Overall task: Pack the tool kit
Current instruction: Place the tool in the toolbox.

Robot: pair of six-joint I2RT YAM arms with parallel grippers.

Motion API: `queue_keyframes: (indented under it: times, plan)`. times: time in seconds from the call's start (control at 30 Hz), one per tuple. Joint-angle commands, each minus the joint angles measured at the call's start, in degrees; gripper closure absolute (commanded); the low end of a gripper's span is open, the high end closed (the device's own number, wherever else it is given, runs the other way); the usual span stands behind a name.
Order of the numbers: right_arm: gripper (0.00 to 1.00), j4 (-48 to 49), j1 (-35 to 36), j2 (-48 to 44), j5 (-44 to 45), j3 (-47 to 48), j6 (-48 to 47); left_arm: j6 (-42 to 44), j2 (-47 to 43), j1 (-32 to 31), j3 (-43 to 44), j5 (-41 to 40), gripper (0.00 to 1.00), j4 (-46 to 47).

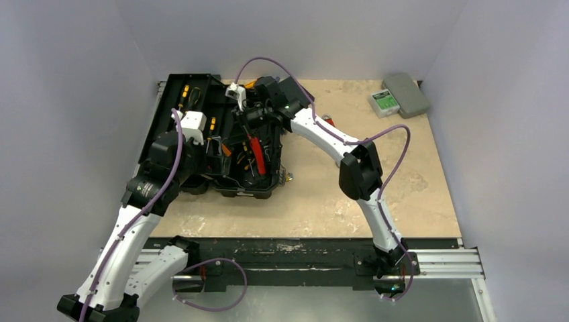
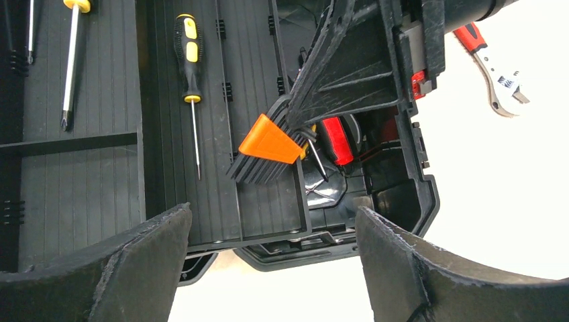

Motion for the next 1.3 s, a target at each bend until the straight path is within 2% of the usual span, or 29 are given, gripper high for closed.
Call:
queue_keyframes:
  times: [0.0, 0.27, 0.33, 0.37, 0.4, 0.47, 0.6, 0.63, 0.9, 1.13, 1.27]
  plan:
    - [1.00, 2.03, 0.57, 1.32, -5.24, 4.01, -2.86, 1.26, -0.09, 0.54, 2.10, 0.76, 0.12, 0.47]
    - [1.00, 1.35, 0.76, 4.22, -6.24, 7.00, -3.72, 0.92, 1.11, 0.89, 2.65, 0.36, 0.12, -0.37]
    - [0.96, 1.12, 0.74, 4.64, -5.21, 7.48, -3.79, 0.91, 1.19, 0.98, 2.65, 0.39, 0.12, -0.37]
    - [0.92, 0.98, 0.76, 4.63, -4.60, 7.61, -3.92, 0.91, 1.20, 1.03, 2.65, 0.40, 0.12, -0.31]
    - [0.83, 0.87, 0.74, 4.67, -3.94, 7.68, -4.03, 0.91, 1.20, 1.12, 2.65, 0.41, 0.12, -0.30]
    - [0.57, 0.75, 0.76, 4.50, -1.96, 7.59, -4.20, 0.91, 1.29, 1.08, 2.67, 0.34, 0.12, -0.43]
    - [0.35, 0.65, 0.72, 3.81, 1.61, 7.31, -4.41, 0.91, 1.69, 1.16, 2.77, 0.37, 0.12, -0.70]
    - [0.33, 0.73, 0.76, 3.53, 2.19, 7.21, -4.45, 0.91, 1.71, 1.16, 2.82, 0.37, 0.12, -0.66]
    - [0.30, 2.69, 0.67, 0.31, 6.05, 4.52, -3.93, 0.91, 2.17, 1.26, 2.82, 0.41, 0.12, -0.90]
    - [0.41, 2.24, 0.58, -3.15, 8.03, 2.20, -3.24, -0.10, 4.10, 1.58, 3.57, -1.56, 0.12, -2.45]
    - [0.49, 5.92, 0.59, -9.21, 12.30, -5.96, -0.69, -1.07, 7.39, 2.36, 4.55, -2.70, 0.16, -4.17]
